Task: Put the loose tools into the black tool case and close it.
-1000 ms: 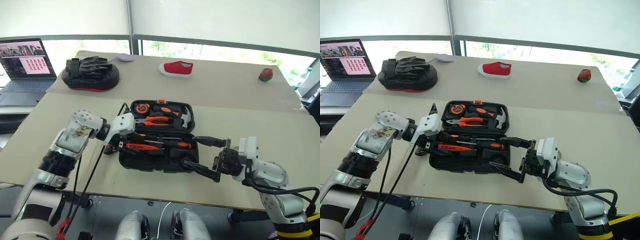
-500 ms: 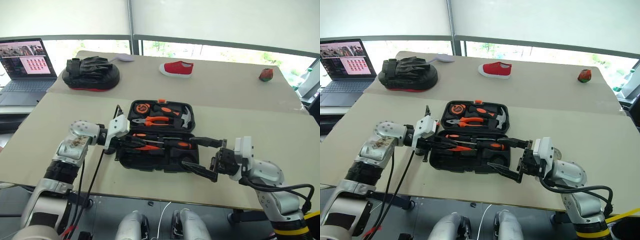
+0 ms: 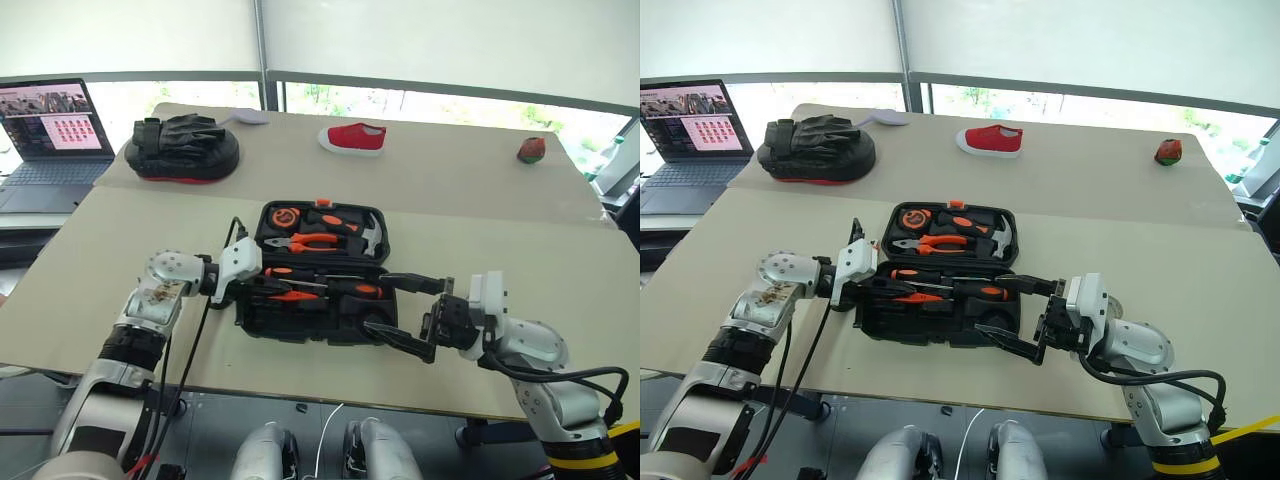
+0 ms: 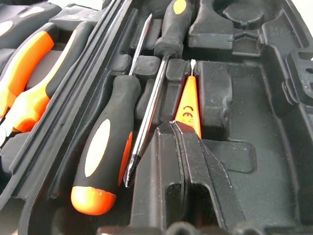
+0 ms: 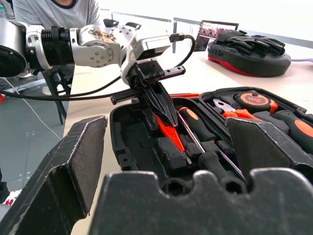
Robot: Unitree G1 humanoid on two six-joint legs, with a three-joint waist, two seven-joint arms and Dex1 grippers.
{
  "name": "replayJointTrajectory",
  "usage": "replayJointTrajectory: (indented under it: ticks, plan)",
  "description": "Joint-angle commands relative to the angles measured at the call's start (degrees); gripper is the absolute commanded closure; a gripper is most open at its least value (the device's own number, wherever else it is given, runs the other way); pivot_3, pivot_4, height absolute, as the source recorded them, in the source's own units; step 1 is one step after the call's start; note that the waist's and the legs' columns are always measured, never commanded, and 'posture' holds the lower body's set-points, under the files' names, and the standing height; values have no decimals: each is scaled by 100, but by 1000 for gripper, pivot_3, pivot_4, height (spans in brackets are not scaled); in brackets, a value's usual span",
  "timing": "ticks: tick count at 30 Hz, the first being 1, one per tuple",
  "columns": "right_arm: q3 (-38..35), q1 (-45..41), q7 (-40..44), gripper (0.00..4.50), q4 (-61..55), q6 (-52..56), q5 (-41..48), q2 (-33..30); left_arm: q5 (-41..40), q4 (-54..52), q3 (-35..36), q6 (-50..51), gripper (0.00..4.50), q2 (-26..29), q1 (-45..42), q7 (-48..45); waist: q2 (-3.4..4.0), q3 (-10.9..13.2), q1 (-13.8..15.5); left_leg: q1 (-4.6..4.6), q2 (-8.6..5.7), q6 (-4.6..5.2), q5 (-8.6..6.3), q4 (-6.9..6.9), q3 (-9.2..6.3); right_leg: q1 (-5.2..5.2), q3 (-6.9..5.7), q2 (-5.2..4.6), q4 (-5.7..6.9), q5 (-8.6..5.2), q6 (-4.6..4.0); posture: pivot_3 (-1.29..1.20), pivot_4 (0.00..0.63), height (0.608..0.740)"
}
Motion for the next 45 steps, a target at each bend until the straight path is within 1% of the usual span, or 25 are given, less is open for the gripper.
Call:
replayJointTrajectory:
  ticks: [1, 2, 5, 7, 8, 11, 12, 13, 14, 15, 17, 18, 21, 23, 26, 28, 29, 30, 31, 33, 35, 38, 40, 43, 45]
  plan:
    - [-142, 21, 23, 0, -72, -31, 47, -46, 129, -58, -4, -89, 4460, -59, 297, 312, 18, -11, 0, 2, 0, 2, -1, 0, 0, 3, 0, -1, 0, 0, 0, 0, 150, 740]
    - [-148, 37, 22, 0, -74, -45, 41, -43, -50, -188, 125, -96, 4460, -64, 369, 292, 22, -14, 0, 7, 0, 3, -2, 0, 0, 8, 1, -2, -1, 0, 0, 0, 150, 740]
    - [-254, 114, 44, 0, -19, -128, 29, -69, -1002, -891, 862, 632, 4460, -44, 661, 395, 25, -16, -29, 13, 5, 3, -2, -1, 0, 13, 4, -18, -2, 0, 0, 0, 150, 740]
    - [-369, 167, 157, 0, 185, -311, -46, -121, -1595, -1517, 1659, 704, 3951, 68, 1147, 648, 24, -15, -54, 8, 7, 3, -2, -1, -2, 10, 2, -19, -2, 0, 1, 0, 150, 740]
    - [-413, 188, 216, 0, 280, -396, -81, -148, -1734, -1745, 1985, 756, 3779, 169, 1420, 795, 23, -14, -82, 2, 8, 2, -2, -1, -2, 1, 3, -19, -2, 0, 0, 0, 150, 740]
    - [-542, 242, 398, 0, 592, -730, -196, -198, -1964, -2178, 2913, 991, 2680, 484, 2386, 1163, 23, -14, -150, 3, 9, -1, 0, -2, -2, -2, 8, -23, -2, 0, 0, 0, 150, 740]
    - [-575, 245, 426, 0, 679, -809, -213, -196, -2002, -2253, 3204, 983, 2351, 527, 2697, 1289, 24, -14, -157, 10, 10, -3, 1, -7, -2, 3, 9, -23, -2, 0, 0, 0, 150, 740]
    - [-608, 253, 443, 0, 745, -878, -223, -185, -2053, -2326, 3500, 996, 1918, 545, 3026, 1417, 26, -13, -152, 22, 10, -4, 1, -13, -1, 12, 12, -25, -3, -1, 1, 0, 150, 740]
    - [-622, 276, 410, 0, 824, -890, -275, -178, -2057, -2326, 3920, 912, 1636, 476, 3400, 1670, 28, -12, -141, 29, 9, -5, 1, -18, -1, 19, 11, -26, -5, -1, 2, 0, 150, 740]
    - [-616, 291, 398, 0, 901, -970, -354, -165, -2119, -2346, 4250, 902, 1206, 398, 3694, 1861, 28, -12, -136, 32, 9, -5, 0, -22, -2, 22, 10, -30, -7, -2, 2, 0, 150, 740]
    - [-595, 337, 386, 0, 1034, -1213, -522, -117, -2105, -2312, 4785, 790, 514, 233, 4264, 2194, 27, -12, -124, 34, 9, -27, -15, -28, -2, 23, 10, -34, -12, -2, 2, 0, 150, 740]
    - [-578, 356, 397, 0, 1089, -1311, -561, -84, -2046, -2257, 5007, 707, 83, 141, 4564, 2349, 25, -12, -122, 33, 9, -44, -26, -29, -4, 21, 9, -36, -14, -2, 2, 0, 150, 740]
    - [-531, 405, 465, 0, 1189, -1598, -602, 44, -2043, -2206, 5592, 666, 29, -233, 5264, 2951, 25, -12, -89, 32, 9, -45, -30, -34, -4, 20, 9, -40, -23, -2, 2, 0, 150, 740]
    - [-498, 408, 468, 0, 1183, -1606, -579, 100, -2111, -2268, 5790, 748, 29, -453, 5546, 3263, 25, -12, -70, 32, 8, -45, -33, -36, -4, 12, 6, -43, -27, -2, 2, 0, 150, 740]
    - [-463, 385, 601, 0, 1075, -1330, -341, 72, -2216, -2450, 5831, 852, 29, -599, 5684, 3520, 24, -12, -7, 32, 8, -21, -55, -36, -7, -2, 2, -46, -32, -3, 1, 0, 150, 740]
    - [-457, 300, 722, 0, 994, -1236, -181, 56, -2253, -2633, 5776, 1052, 29, -599, 5658, 3791, 23, -13, 25, 31, 8, -12, -63, -36, -9, -3, 0, -47, -34, -5, -3, 0, 150, 740]
    - [-457, 250, 746, 0, 988, -1233, -161, 58, -2368, -2799, 5725, 1370, 29, -556, 5655, 3922, 22, -13, 27, 30, 8, -10, -64, -36, -10, -4, -2, -48, -34, -8, -8, 0, 150, 740]
    - [-451, 202, 776, 0, 991, -1241, -167, 55, -2460, -3013, 5659, 1945, 29, -459, 5629, 4233, 20, -15, 24, 29, 8, -10, -65, -36, -11, -5, -1, -47, -34, -14, -19, 0, 150, 740]
    - [-446, 159, 787, 0, 996, -1221, -167, 51, -2417, -3183, 5564, 2301, 29, -363, 5561, 4486, 19, -15, 22, 29, 8, -10, -64, -37, -11, -3, 0, -47, -34, -12, -17, 0, 150, 740]
    - [-416, 43, 820, 0, 986, -1187, -152, 54, -2624, -3717, 5292, 2764, 29, -187, 5202, 4713, 19, -15, 27, 29, 8, -10, -64, -39, -12, -1, 0, -46, -33, -2, 1, 0, 150, 740]
    - [-380, -63, 817, 0, 963, -1135, -126, 76, -2715, -4060, 5036, 3279, 29, -24, 4898, 4957, 18, -15, 35, 28, 7, -29, -53, -38, -13, 2, -4, -44, -31, -1, 1, 0, 150, 740]
    - [-284, -199, 777, 0, 873, -1055, -109, 129, -2906, -4391, 4610, 4124, 29, 104, 4304, 5435, 18, -16, 13, 27, 5, -56, -37, -41, -12, 25, -1, -42, -31, 1, 0, 0, 150, 740]
    - [-234, -242, 748, 0, 825, -1021, -99, 142, -2996, -4515, 4400, 4476, 29, 141, 4013, 5582, 18, -16, -27, 29, 4, -61, -32, -49, -11, 27, 2, -36, -32, 1, 0, 0, 150, 740]
    - [-128, -267, 667, 0, 703, -975, -126, 217, -2941, -4490, 3567, 5163, 29, 256, 3208, 5780, 17, -15, -13, 33, 5, -65, -27, -54, -8, 28, 5, -29, -28, 1, -1, 0, 150, 740]
    - [-114, -247, 632, 0, 653, -973, -152, 234, -2844, -4415, 3036, 5481, 29, 205, 2824, 5858, 18, -16, 9, 35, 5, -81, -19, -54, -7, 29, -2, -21, -24, 0, -1, 0, 150, 740]
